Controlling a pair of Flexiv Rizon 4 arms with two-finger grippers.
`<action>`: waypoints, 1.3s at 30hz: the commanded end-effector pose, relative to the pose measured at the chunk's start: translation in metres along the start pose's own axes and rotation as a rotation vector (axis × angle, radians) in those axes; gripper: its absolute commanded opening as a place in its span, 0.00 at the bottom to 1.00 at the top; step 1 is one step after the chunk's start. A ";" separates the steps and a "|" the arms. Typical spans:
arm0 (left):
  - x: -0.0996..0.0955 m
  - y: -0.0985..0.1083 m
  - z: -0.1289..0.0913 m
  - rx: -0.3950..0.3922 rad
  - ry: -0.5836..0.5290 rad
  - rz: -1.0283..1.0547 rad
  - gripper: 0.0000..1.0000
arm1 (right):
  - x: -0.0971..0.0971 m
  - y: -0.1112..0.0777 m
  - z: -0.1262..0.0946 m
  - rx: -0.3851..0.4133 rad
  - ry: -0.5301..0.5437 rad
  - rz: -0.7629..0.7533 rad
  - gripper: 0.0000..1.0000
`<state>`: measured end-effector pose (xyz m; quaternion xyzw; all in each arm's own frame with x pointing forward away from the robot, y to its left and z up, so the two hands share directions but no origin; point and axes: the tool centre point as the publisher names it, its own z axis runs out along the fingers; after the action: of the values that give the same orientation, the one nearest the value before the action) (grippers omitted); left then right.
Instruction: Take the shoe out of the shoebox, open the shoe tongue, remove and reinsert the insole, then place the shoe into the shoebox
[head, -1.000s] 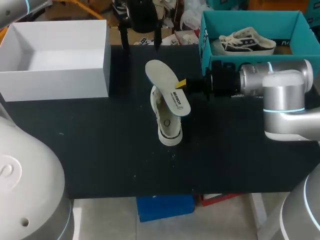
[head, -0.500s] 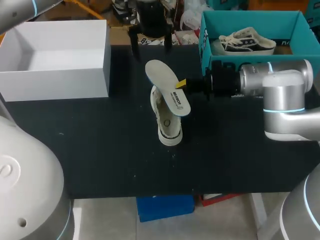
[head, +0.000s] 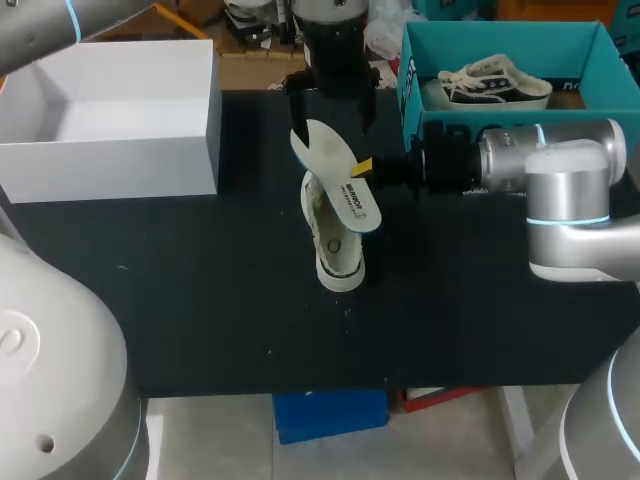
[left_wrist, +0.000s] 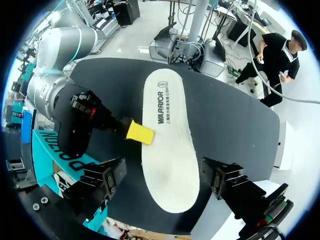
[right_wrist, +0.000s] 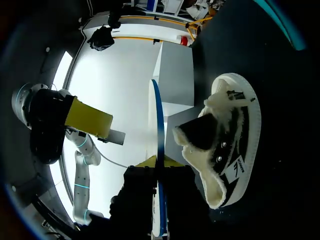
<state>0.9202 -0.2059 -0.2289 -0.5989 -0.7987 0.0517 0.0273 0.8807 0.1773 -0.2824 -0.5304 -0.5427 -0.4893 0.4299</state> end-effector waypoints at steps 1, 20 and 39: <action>-0.006 -0.017 0.005 -0.037 0.013 0.005 1.00 | 0.000 0.000 0.001 -0.002 -0.003 0.001 0.00; -0.027 -0.073 0.000 0.003 -0.095 -0.018 1.00 | 0.000 0.000 0.001 -0.002 -0.003 0.001 0.00; 0.022 -0.053 -0.023 0.026 -0.469 -0.333 1.00 | 0.000 0.000 0.001 -0.002 -0.003 0.001 0.00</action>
<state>0.8650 -0.2139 -0.1957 -0.4403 -0.8840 0.1419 -0.0680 0.8806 0.1773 -0.2823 -0.5305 -0.5427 -0.4892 0.4298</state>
